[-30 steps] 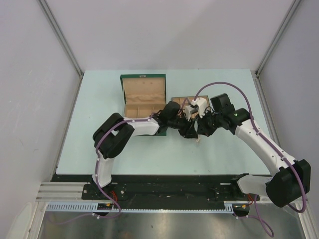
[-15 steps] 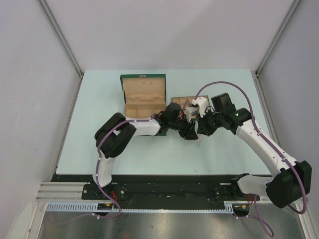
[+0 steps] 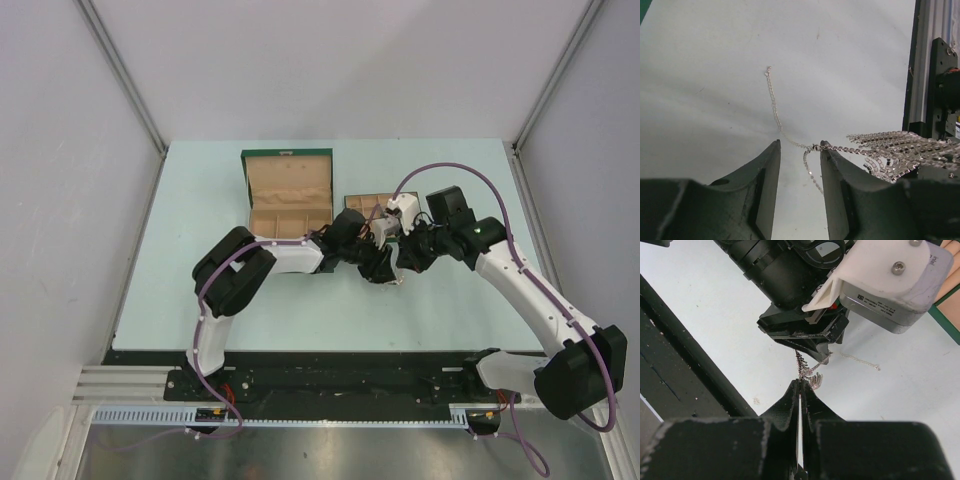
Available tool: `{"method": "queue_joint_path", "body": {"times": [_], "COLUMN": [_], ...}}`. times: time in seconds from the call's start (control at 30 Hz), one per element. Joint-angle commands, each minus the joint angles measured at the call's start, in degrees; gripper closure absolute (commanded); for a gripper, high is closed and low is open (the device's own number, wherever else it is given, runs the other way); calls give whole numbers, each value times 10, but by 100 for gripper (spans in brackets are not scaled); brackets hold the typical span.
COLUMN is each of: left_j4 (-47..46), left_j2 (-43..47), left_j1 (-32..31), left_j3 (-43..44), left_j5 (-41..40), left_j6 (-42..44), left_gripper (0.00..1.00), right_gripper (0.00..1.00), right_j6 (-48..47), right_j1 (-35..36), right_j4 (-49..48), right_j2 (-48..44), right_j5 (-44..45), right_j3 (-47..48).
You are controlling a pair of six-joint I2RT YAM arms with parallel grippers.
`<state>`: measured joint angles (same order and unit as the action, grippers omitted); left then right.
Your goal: Organize the mixed jewelry
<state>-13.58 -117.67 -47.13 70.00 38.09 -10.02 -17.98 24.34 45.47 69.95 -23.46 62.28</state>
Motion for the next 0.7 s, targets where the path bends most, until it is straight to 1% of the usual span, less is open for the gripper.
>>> {"method": "queue_joint_path", "body": {"times": [0.0,0.1,0.17,0.2,0.27,0.3,0.37,0.4,0.6,0.67], "left_j4": [-2,0,3,5,12,14,19,21,37,40], "left_j2": [-7,-8,-9,-12,-13,-13,-11,-10,2,9], "left_j1": [-4,-3,-3,-4,-4,-3,-3,-3,-4,-2], "left_j3": [25,25,29,32,37,38,38,38,32,30], "left_j5": [0,0,0,1,3,3,3,2,-5,-6], "left_j6": [14,14,15,14,15,15,18,21,35,40], "left_gripper": [58,61,64,69,74,79,84,88,98,100], "right_gripper": [100,100,100,100,100,100,100,100,100,100], "right_j6": [5,5,5,4,4,4,2,1,-7,-10], "right_j1": [-4,-5,-5,-5,-6,-6,-7,-10,-24,-26], "right_j4": [1,1,3,3,4,5,8,8,15,17], "right_j2": [-17,-18,-18,-18,-17,-17,-16,-17,-16,-16], "right_j5": [-11,-11,-11,-11,-11,-11,-10,-9,-9,-8], "right_j3": [25,25,25,26,25,25,26,25,25,25]}}
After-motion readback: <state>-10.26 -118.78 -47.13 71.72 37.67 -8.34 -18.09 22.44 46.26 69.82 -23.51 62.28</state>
